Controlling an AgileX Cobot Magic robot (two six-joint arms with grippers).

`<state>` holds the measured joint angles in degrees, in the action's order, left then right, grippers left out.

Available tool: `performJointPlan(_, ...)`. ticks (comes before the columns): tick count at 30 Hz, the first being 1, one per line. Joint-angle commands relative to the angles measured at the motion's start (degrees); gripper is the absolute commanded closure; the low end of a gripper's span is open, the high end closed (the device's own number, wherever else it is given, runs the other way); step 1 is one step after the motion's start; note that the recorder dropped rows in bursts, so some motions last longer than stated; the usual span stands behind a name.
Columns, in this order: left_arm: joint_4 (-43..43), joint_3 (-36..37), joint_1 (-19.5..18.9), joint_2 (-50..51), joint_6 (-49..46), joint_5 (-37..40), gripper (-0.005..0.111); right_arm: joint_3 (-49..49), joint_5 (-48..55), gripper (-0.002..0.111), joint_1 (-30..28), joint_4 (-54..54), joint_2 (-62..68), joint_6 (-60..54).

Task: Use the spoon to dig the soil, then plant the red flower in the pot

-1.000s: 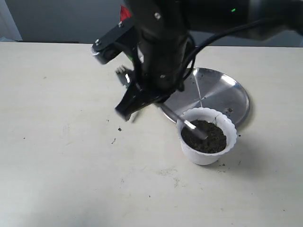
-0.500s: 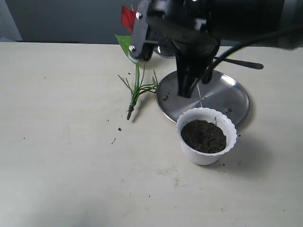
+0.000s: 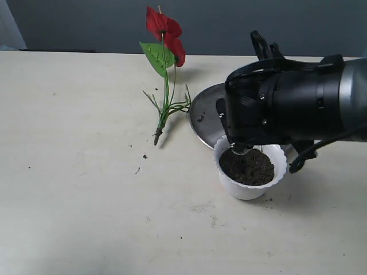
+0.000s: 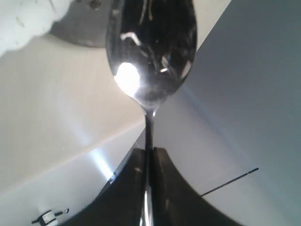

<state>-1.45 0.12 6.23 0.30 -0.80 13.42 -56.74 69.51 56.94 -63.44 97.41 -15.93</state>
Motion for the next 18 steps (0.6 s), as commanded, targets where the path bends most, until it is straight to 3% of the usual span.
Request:
performJointPlan(1,0.06,-0.12,0.16,-0.3,0.22,-0.13,0.106,1.56,0.45,0.109,-2.16,-2.46,-0.67,-0.88)
performJointPlan(6,0.06,-0.12,0.16,-0.3,0.22,-0.13,0.106,1.59,0.45,0.109,-0.61,1.19,-0.67,-1.0)
performJointPlan(18,0.06,-0.12,0.16,-0.3,0.22,-0.13,0.106,9.34,0.45,0.109,3.68,-7.91,0.17,-6.52)
